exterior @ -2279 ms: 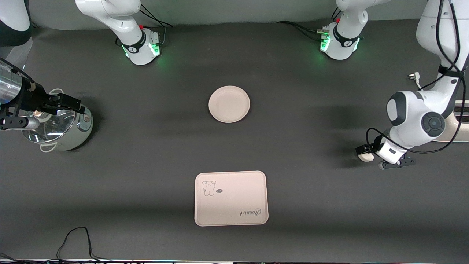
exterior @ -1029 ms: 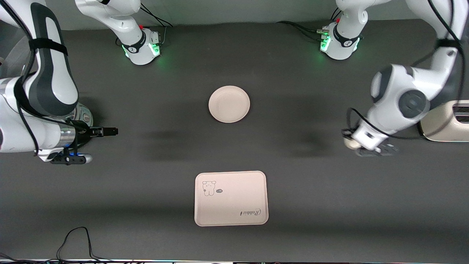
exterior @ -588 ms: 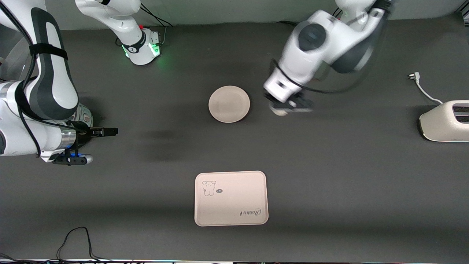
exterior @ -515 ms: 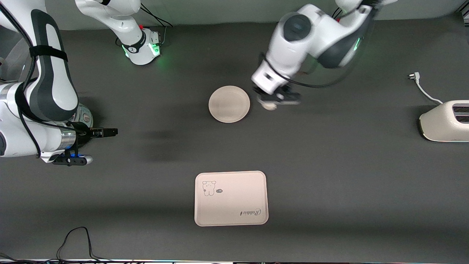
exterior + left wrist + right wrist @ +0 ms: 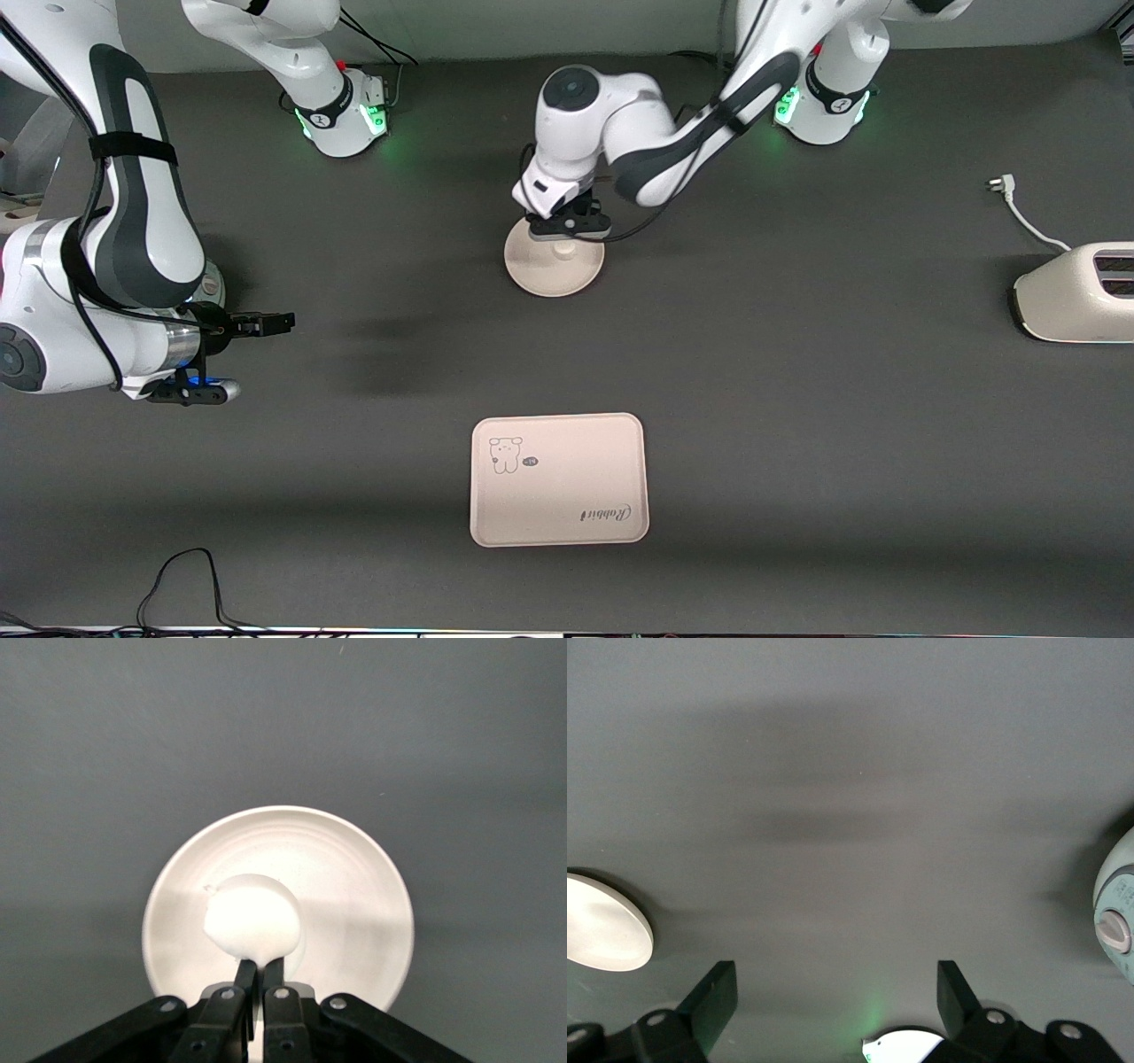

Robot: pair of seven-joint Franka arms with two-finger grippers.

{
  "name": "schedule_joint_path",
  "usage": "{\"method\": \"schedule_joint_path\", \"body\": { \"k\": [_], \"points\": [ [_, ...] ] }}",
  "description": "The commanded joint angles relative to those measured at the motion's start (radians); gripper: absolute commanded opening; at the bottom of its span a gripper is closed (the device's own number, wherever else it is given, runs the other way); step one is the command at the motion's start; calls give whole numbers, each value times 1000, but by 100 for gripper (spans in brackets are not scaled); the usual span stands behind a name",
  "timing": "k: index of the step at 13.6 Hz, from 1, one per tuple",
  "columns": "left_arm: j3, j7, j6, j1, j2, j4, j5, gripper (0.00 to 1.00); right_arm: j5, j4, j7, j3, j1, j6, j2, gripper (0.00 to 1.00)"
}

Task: Place bun in plate and plate on tray
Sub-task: 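Carry the bun with the left gripper over the white plate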

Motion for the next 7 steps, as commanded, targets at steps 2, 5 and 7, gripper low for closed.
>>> {"method": "schedule_joint_path", "body": {
  "k": [2, 5, 7],
  "points": [
    [161, -114, 16, -200, 85, 96, 53, 13, 13, 17, 4, 2, 5, -18, 20, 100],
    [223, -136, 54, -268, 101, 96, 54, 28, 13, -3, 5, 3, 8, -36, 20, 100],
    [232, -134, 62, -269, 105, 96, 62, 100, 42, -36, 4, 5, 8, -43, 19, 100]
  ]
}}
